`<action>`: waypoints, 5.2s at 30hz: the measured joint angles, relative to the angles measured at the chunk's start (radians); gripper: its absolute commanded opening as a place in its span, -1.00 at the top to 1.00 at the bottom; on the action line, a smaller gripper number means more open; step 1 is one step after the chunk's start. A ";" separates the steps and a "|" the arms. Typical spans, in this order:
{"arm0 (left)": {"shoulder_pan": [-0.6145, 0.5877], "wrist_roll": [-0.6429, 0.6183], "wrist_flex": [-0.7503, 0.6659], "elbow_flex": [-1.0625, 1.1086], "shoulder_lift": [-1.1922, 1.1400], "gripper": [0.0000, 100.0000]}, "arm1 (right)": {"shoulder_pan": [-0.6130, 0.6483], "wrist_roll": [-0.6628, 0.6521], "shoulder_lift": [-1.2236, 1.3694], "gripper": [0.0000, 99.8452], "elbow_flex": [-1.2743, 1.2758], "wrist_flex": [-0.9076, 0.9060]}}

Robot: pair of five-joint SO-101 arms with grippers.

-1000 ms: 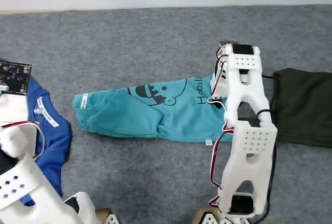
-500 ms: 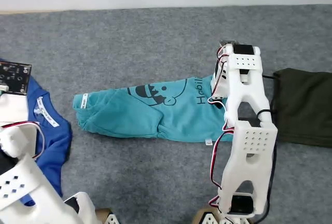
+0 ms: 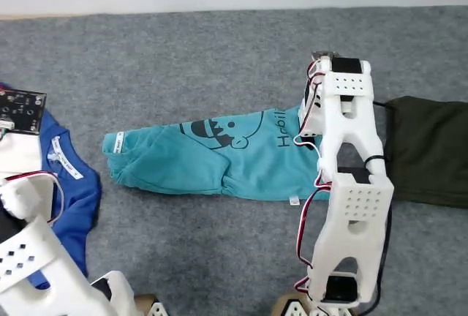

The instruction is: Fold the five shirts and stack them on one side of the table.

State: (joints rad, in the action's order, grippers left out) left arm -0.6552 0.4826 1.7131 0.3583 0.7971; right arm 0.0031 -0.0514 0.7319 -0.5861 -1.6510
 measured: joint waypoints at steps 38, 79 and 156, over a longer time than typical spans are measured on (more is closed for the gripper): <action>0.000 0.000 -0.009 0.011 0.000 0.99 | -0.011 0.000 0.023 0.90 0.002 0.046; 0.000 0.000 -0.018 0.034 0.000 0.99 | -0.017 -0.031 0.141 0.63 -0.150 0.143; 0.000 0.000 -0.018 0.137 0.000 0.99 | 0.773 0.003 0.106 0.98 -0.559 -0.068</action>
State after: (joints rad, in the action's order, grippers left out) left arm -0.6552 0.4826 1.6947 0.4948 0.7971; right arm 0.7764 -0.0483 0.8378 -1.1446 -1.7185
